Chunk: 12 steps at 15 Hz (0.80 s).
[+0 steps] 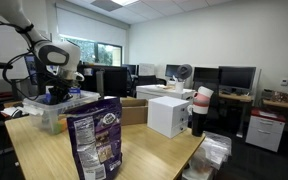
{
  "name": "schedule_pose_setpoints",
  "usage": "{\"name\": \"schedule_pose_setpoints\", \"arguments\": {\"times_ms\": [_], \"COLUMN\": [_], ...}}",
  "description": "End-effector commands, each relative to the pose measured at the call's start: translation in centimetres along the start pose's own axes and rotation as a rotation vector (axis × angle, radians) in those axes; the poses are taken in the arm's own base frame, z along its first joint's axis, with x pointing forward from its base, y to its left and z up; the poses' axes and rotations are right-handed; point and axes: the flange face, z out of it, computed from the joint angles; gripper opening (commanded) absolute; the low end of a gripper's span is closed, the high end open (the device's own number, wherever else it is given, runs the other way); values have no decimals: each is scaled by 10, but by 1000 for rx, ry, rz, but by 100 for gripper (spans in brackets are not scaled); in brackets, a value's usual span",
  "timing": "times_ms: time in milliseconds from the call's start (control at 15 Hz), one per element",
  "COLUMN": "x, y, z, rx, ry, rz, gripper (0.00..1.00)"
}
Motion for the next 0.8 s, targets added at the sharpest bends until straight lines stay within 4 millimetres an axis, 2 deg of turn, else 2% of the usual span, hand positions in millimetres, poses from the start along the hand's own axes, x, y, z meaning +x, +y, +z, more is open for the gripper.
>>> {"name": "schedule_pose_setpoints", "arguments": {"times_ms": [0,400,733], "x": [-1,7,12], "y": [11,17,6], "z": [-4,7,31], "rx": [7,19,68], "ry": [74,133,125], "rz": [55,101,123], "gripper": [2,2,3]}}
